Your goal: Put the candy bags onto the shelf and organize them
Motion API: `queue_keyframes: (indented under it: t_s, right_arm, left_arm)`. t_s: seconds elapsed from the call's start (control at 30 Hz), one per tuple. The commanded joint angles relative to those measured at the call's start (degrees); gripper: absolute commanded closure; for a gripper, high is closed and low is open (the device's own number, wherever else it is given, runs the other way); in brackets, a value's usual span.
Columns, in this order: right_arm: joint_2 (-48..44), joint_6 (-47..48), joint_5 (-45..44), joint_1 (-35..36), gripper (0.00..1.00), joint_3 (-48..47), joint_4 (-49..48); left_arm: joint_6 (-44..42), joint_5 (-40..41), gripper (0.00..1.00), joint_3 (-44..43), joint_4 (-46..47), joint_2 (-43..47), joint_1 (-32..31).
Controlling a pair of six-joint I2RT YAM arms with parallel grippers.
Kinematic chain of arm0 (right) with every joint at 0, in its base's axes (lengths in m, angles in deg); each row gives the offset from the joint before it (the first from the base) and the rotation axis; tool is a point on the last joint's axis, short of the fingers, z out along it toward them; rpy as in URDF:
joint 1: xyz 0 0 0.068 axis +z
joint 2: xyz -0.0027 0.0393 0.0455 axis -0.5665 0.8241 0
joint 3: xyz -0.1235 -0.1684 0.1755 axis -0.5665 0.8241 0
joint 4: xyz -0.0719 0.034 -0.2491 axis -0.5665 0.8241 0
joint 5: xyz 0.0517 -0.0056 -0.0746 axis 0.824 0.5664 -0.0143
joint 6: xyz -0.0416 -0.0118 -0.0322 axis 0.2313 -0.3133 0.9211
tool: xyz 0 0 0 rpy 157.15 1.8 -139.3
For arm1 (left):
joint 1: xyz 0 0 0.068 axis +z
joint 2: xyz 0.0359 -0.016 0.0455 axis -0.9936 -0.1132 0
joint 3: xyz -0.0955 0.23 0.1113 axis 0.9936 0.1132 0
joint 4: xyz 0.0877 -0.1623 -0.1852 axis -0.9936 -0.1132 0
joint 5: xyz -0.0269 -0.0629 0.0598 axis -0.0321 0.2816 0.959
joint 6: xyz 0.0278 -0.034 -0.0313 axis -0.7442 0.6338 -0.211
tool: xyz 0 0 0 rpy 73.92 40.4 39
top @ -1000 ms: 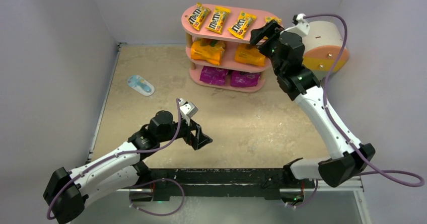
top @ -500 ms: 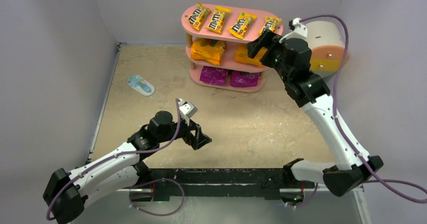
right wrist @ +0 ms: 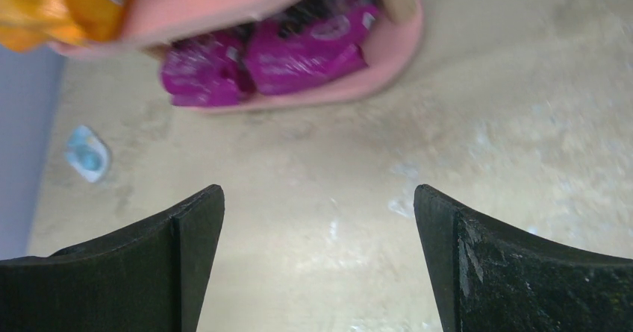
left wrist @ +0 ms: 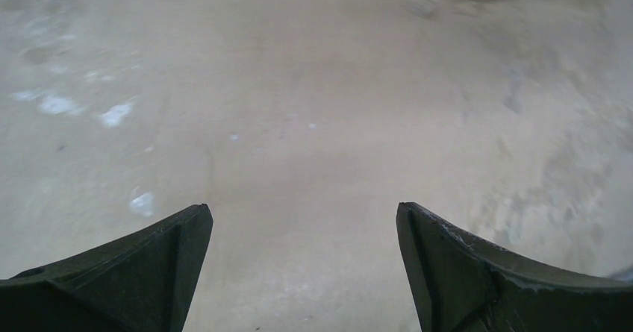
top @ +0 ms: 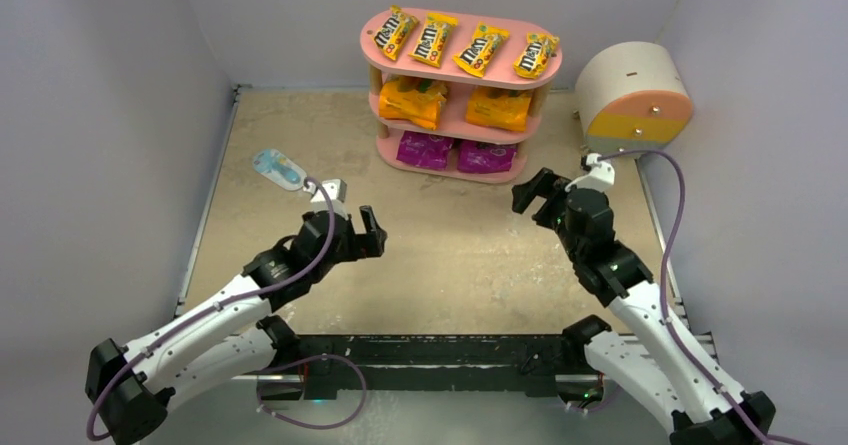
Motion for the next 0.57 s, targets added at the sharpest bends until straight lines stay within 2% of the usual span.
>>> queue_keyframes:
  t_s: [0.0, 0.13, 0.53]
  right_arm:
    - [-3.0, -2.7, -7.2, 0.0, 0.02, 5.2, 0.8]
    - [-4.4, -5.4, -15.6, 0.0, 0.02, 8.7, 5.8]
    - [-9.4, -5.2, -17.5, 0.0, 0.02, 13.6, 3.4]
  left_arm:
    - [12.9, 19.8, 0.0, -5.4, -15.3, -2.4, 0.2]
    - [15.0, 21.6, 0.0, -6.1, -18.2, -1.7, 0.2]
    - [15.8, 21.0, 0.0, -4.8, -17.2, 0.1, 0.2]
